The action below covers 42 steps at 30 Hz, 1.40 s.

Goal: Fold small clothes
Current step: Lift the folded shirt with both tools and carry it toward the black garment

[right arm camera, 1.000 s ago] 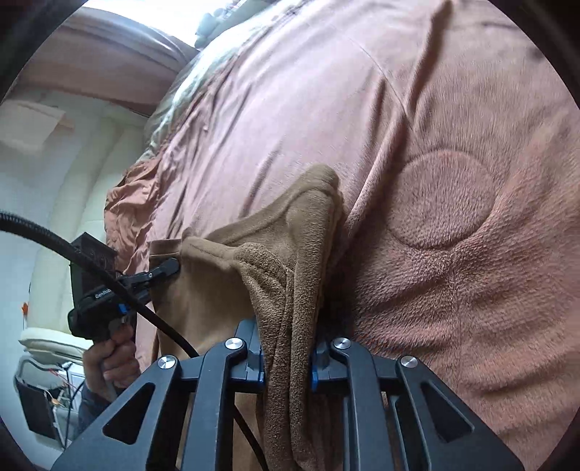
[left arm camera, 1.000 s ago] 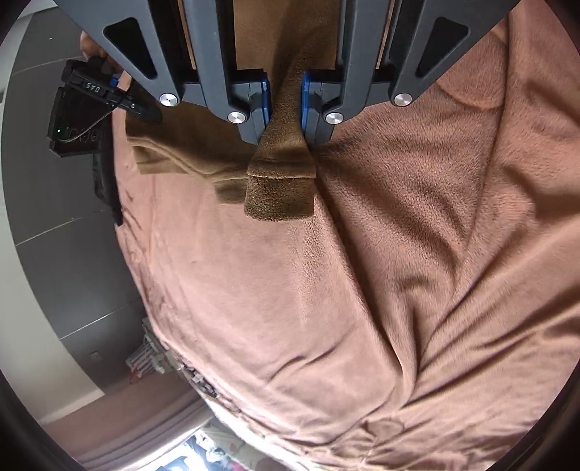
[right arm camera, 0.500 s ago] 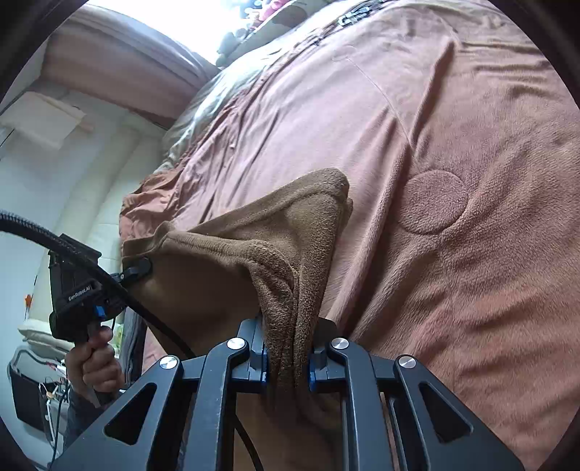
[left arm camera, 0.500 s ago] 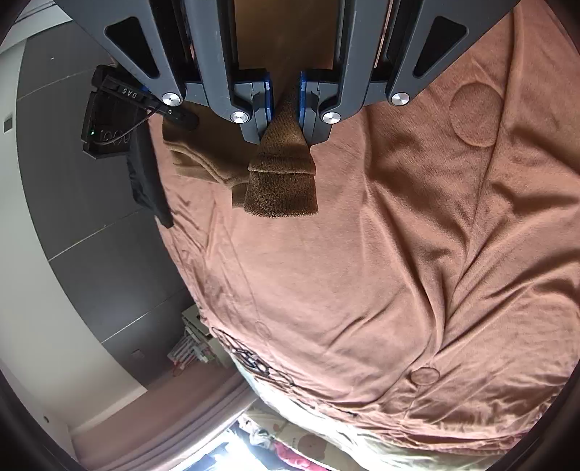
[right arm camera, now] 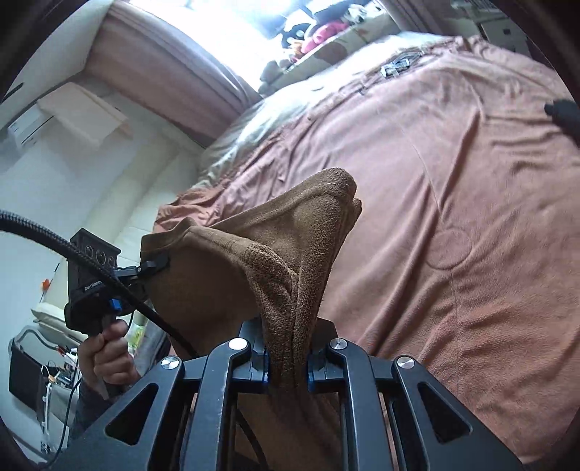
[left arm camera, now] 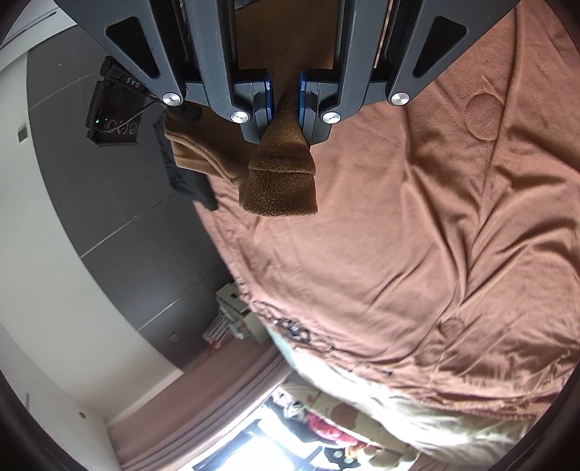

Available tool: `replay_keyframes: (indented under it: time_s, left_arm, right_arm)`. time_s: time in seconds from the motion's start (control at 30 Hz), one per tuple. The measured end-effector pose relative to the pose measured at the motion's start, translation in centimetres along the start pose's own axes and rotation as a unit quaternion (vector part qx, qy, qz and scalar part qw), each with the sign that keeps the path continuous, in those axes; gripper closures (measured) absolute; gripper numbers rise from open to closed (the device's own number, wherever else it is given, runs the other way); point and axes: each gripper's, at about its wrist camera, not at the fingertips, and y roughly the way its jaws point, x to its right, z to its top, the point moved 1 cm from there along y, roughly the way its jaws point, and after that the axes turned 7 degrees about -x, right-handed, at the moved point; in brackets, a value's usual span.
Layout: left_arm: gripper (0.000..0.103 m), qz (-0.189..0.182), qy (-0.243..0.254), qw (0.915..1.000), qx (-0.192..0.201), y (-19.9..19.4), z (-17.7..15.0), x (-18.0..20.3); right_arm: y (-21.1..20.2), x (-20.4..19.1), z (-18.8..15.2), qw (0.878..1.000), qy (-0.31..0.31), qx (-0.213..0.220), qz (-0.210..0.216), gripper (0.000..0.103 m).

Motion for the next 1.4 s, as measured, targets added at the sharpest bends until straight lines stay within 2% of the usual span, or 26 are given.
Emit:
replay_keyframes:
  time_s: [0.13,0.23,0.5,0.67,1.03,1.4]
  left_arm:
    - [0.093,-0.023,0.009,0.9996,0.014,-1.8,-0.2,2.2]
    - [0.093,-0.038,0.018,0.9988,0.023,-3.0,-0.4,4.0]
    - [0.093,-0.056,0.054,0.9961,0.042,-5.1,-1.2,10.1]
    - [0.093,-0.063,0.088,0.993,0.048,-5.2,-1.4,15.0]
    - [0.093,-0.106,0.144,0.9835,0.031,-1.5,-2.5,24.9]
    - [0.093,-0.129,0.2,0.9711,-0.009,4.6,-3.8,34.2]
  right_arm:
    - [-2.6,-1.5,-0.6,1.0,-0.012,0.018,0.004,0.093]
    - [-4.8,-2.8,-0.8,0.999,-0.025,0.032,-0.011,0.093]
    - [-11.6,-5.3,-1.8,0.994,-0.058,0.085,-0.027,0.093]
    - [-16.8,-5.3,-2.2,0.988,-0.082,0.116,-0.054,0.093]
    - [-28.5,-4.0,-3.2,0.973,-0.111,0.164,-0.12,0.093]
    - [-35.9,-3.2,-5.3,0.958,-0.104,0.195,-0.181,0.093]
